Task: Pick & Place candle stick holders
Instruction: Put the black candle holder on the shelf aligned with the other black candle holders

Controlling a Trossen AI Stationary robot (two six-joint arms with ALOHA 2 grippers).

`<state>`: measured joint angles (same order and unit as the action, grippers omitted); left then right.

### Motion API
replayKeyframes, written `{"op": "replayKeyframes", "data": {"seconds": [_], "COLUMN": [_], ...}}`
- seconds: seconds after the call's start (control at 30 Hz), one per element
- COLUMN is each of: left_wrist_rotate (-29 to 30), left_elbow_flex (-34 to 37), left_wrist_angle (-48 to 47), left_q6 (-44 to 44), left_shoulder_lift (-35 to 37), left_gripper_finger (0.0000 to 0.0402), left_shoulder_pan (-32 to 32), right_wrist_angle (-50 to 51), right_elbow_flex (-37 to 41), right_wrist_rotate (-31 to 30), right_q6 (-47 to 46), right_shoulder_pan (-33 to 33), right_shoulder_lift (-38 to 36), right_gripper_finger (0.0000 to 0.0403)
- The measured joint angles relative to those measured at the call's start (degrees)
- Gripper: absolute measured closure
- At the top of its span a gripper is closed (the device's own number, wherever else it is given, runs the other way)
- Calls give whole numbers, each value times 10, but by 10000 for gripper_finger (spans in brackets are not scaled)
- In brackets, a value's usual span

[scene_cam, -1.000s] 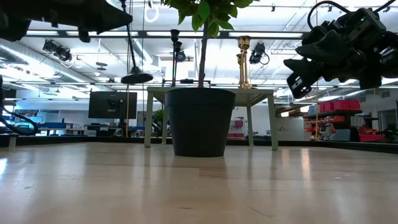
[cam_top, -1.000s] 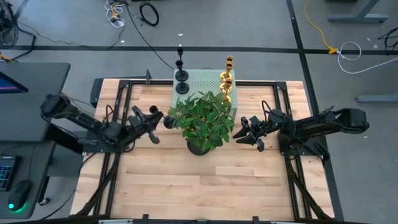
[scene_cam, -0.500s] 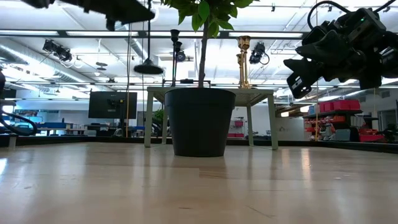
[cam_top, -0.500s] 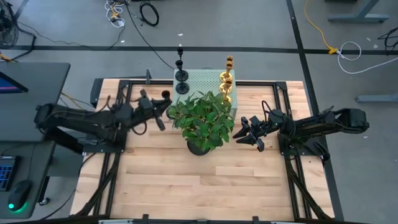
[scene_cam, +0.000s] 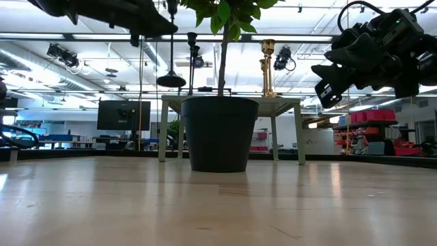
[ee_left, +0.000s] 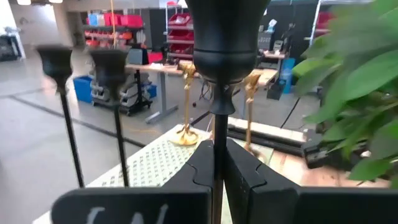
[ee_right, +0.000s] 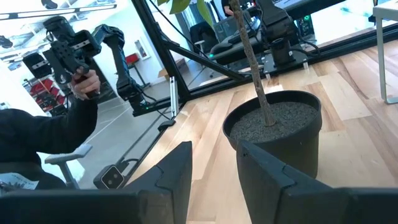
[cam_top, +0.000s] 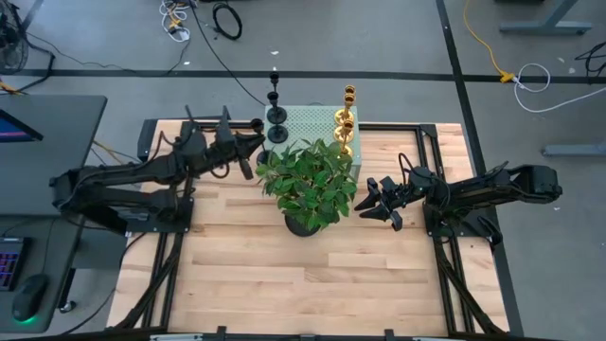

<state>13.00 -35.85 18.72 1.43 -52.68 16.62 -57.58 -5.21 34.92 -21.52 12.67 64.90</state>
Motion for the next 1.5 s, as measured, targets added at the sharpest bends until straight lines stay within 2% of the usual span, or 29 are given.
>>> {"op": "replayKeyframes", "data": {"seconds": [0.13,0.27,0.43,0.77,1.07,1.5], "left_wrist_rotate": [-42,-57,-90,-109,-124,-158], "left_elbow_flex": [0,-2,-33,-81,-82,-82], "left_wrist_angle": [6,10,15,7,8,8], "left_q6": [11,12,11,3,5,9], "left_shoulder_lift": [-19,-46,-74,-150,-160,-160], "left_gripper_finger": [388,388,388,388,388,376], "left_shoulder_pan": [34,57,75,86,109,109], "right_wrist_angle": [0,0,0,4,12,12], "right_elbow_flex": [0,0,0,0,0,0], "right_wrist_rotate": [-2,-9,-10,-10,-10,-16], "right_q6": [0,0,0,0,0,10], "right_shoulder_pan": [0,0,0,0,0,0], "right_shoulder_lift": [0,0,0,0,0,0], "right_gripper_finger": [278,278,278,278,278,278]}}
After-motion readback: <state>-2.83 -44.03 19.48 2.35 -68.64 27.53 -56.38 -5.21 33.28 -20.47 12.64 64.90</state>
